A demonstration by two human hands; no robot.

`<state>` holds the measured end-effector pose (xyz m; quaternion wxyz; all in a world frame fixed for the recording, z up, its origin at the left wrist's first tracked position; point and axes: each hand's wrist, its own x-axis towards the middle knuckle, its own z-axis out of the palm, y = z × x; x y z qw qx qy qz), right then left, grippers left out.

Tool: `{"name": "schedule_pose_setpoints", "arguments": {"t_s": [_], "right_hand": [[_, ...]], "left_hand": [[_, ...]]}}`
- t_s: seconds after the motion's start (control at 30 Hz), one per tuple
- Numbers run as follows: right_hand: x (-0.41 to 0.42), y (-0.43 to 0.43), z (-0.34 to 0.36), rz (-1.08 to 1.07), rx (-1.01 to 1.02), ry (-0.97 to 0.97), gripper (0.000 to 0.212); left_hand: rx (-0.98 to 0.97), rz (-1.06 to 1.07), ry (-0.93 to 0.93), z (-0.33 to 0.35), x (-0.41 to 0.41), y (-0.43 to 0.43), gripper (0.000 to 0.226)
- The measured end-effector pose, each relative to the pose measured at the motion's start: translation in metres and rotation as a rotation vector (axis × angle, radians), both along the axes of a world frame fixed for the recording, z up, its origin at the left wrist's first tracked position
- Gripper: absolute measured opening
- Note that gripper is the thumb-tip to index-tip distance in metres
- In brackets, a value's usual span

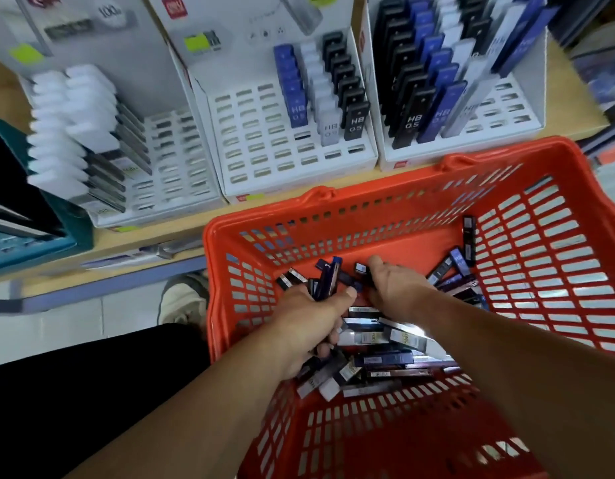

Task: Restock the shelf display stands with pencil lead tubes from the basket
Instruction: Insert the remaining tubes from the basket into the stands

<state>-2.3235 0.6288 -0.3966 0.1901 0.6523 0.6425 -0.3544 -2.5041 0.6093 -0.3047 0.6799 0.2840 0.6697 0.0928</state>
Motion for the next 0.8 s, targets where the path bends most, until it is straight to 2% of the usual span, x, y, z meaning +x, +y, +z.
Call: {"name": "schedule_pose_setpoints", "arguments": {"t_s": [0.07, 0.17, 0.27, 0.4, 0.53, 0.63, 0.8], "right_hand": [[0.0, 0.006, 0.013, 0.009, 0.033, -0.001, 0.032], [0.0, 0.012, 0.043, -0.023, 0.062, 0.0, 0.045], [-0.003, 0.012, 0.081, -0.167, 0.008, 0.117, 0.055], [-0.005, 0.003, 0.132, -0.486, -0.089, 0.404, 0.021], [-0.016, -0.003, 0.203, -0.649, -0.101, 0.609, 0.021], [-0.025, -0.002, 0.257, -0.689, -0.057, 0.725, 0.031], [-0.046, 0.005, 0.328, -0.747, 0.035, 0.876, 0.021]], "left_hand": [[-0.002, 0.016, -0.029, 0.008, -0.002, 0.0, 0.033], [0.011, 0.006, -0.052, 0.023, -0.005, 0.001, 0.036], [0.053, -0.031, -0.074, 0.043, -0.008, 0.004, 0.037], [0.157, -0.144, -0.034, 0.079, -0.014, 0.005, 0.046], [0.255, -0.188, -0.026, 0.122, -0.023, 0.006, 0.041], [0.339, -0.192, -0.036, 0.157, -0.032, 0.005, 0.039], [0.442, -0.163, -0.071, 0.223, -0.054, -0.007, 0.039]]}}
